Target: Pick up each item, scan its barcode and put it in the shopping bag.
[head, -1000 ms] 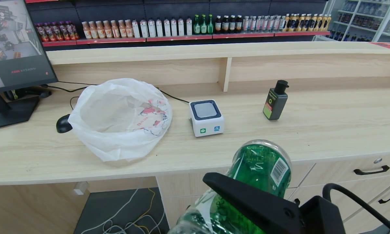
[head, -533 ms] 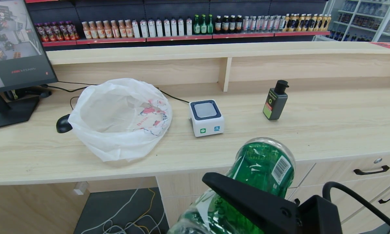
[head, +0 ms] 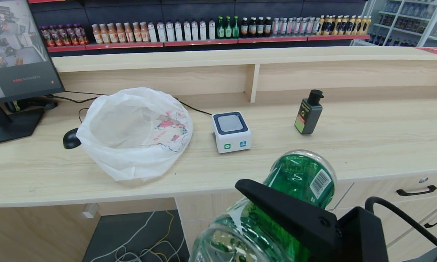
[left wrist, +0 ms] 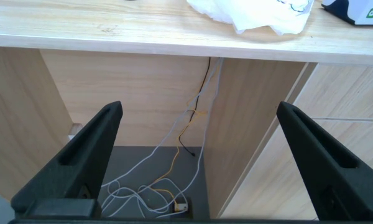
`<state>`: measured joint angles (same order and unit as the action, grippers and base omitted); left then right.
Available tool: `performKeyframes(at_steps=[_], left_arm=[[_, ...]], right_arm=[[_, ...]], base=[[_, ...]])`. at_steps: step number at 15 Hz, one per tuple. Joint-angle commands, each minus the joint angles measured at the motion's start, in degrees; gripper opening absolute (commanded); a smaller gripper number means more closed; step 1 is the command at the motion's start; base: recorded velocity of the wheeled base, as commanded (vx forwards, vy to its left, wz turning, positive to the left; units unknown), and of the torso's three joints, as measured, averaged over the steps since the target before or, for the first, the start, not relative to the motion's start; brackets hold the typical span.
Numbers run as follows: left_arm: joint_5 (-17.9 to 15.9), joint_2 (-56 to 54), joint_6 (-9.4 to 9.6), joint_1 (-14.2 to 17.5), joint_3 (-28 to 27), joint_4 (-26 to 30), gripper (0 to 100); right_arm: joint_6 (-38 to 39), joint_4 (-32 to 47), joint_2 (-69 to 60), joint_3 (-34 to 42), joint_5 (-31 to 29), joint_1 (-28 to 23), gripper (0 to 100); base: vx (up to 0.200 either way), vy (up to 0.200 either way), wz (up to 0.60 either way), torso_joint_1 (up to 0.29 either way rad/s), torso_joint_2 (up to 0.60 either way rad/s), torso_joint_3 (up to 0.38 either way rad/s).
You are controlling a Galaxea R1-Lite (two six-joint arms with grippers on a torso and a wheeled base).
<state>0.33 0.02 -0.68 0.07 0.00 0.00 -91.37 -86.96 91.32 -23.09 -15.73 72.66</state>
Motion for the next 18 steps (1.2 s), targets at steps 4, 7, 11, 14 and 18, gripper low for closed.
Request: performKeyframes(at_steps=[4,7,11,14,18], left_arm=[[0.02,-0.02,-0.02,0.01,0.00,0.00,100],[0.02,-0.02,-0.02,0.01,0.00,0.00,100],[0.02,-0.02,-0.02,0.01,0.00,0.00,100],[0.02,-0.02,-0.02,0.01,0.00,0.00,100],[0.02,-0.02,-0.02,0.01,0.00,0.00,100]], right_arm=[[1.10,-0.06,0.09,-0.11,-0.01,-0.06,0],[1.72,0.12,0.09,-0.03,-0.45,-0.50,0],[8.58,0.91,-0.27,-0.03,-0.71,-1.64,0],[12.88,1.00,-0.44,1.47,-0.71,-3.22,0],[26.15,2.93,-0.09,1.82,-0.89,-3.75,0]], base=[[0.000,0.000,0.00,0.000,0.00,0.000],[0.000,0.000,0.00,0.000,0.00,0.000],[0.000,0.000,0.00,0.000,0.00,0.000],[0.000,0.000,0.00,0.000,0.00,0.000],[0.000,0.000,0.00,0.000,0.00,0.000]])
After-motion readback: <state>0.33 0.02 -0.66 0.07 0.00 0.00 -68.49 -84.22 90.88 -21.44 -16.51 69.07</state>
